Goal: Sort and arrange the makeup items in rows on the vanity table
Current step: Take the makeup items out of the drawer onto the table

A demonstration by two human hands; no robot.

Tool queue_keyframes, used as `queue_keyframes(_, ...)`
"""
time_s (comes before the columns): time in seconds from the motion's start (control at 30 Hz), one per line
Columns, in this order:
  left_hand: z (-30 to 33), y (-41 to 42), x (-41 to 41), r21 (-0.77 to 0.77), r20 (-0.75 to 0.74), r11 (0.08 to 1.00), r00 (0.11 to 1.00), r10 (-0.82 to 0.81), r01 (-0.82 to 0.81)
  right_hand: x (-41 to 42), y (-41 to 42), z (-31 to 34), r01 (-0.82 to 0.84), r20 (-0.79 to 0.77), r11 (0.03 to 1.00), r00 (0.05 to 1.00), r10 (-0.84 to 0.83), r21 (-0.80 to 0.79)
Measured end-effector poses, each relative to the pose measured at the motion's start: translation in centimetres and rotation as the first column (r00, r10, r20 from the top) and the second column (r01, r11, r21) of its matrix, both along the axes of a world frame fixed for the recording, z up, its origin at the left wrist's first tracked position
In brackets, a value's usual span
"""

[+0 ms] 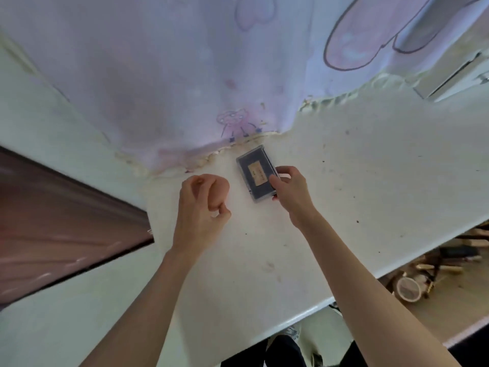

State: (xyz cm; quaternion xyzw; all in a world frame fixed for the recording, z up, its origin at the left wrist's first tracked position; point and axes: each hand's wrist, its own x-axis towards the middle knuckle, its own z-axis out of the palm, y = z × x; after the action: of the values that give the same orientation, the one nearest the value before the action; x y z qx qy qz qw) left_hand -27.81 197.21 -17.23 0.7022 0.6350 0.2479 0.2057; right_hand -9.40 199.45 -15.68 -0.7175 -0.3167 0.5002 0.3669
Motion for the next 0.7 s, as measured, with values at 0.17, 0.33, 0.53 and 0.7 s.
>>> queue_keyframes(0.17,-0.2,1.6,-1.0,0.015,0.028,0.999,0.999,-0.034,0.034,-1.9,1.9,-0.4,-0.089,0.146,0.995,0.986,0.081,0.046)
queue_keyframes(0.33,-0.6,2.0,-1.2,0.035,-0.074,0.995,0.994,-0.086,0.089,-2.7,2.0,-1.1,-0.258,0.363,0.961,0.909,0.207,0.098)
queue_keyframes(0.53,-1.0,1.2,-0.9,0.016,-0.259,0.995,0.961,-0.095,0.102,-2.4,1.0,-2.1,-0.401,0.703,0.916,0.655,0.278,0.011)
queue_keyframes(0.7,-0.5,0.3,-0.4,-0.05,-0.36,0.994,0.927,-0.107,0.095,-1.0,-0.1,-1.9,-0.465,0.737,0.885,0.6,0.312,0.004)
